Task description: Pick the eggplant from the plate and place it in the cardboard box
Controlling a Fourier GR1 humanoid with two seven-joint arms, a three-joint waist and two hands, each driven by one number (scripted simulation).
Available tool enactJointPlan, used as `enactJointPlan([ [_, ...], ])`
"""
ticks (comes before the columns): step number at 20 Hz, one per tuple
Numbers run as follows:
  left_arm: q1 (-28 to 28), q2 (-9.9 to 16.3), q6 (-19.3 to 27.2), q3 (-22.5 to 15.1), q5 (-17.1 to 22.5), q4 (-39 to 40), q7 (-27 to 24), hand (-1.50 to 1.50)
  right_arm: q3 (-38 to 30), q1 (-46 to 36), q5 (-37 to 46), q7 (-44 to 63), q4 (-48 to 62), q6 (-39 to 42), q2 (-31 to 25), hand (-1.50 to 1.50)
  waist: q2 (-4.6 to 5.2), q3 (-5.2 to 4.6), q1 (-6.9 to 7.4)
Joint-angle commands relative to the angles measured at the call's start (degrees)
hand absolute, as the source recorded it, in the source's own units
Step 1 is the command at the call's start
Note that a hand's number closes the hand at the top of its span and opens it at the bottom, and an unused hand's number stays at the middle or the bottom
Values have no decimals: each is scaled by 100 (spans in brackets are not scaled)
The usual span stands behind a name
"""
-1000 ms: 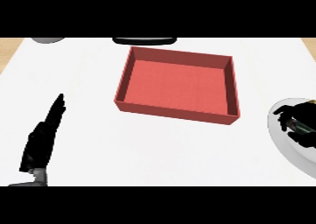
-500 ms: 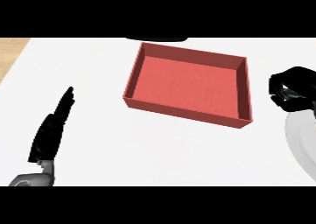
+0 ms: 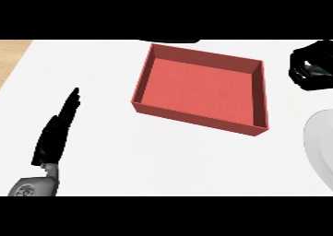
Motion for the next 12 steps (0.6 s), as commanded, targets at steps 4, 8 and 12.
enactJointPlan([
  [4,95,39,-10,71,16,34,-28,0,-696,-1057,-880,-1115,699,1111,-1,150,-54,-9,-40],
  [8,-37,-18,98,89,-65,309,-214,0,-861,-1367,-1305,-1402,871,1698,265,150,-35,-18,-133],
  [12,290,-12,43,24,-45,-41,-156,0,-868,-1640,-1564,-1643,897,2256,175,150,-111,-17,-176],
])
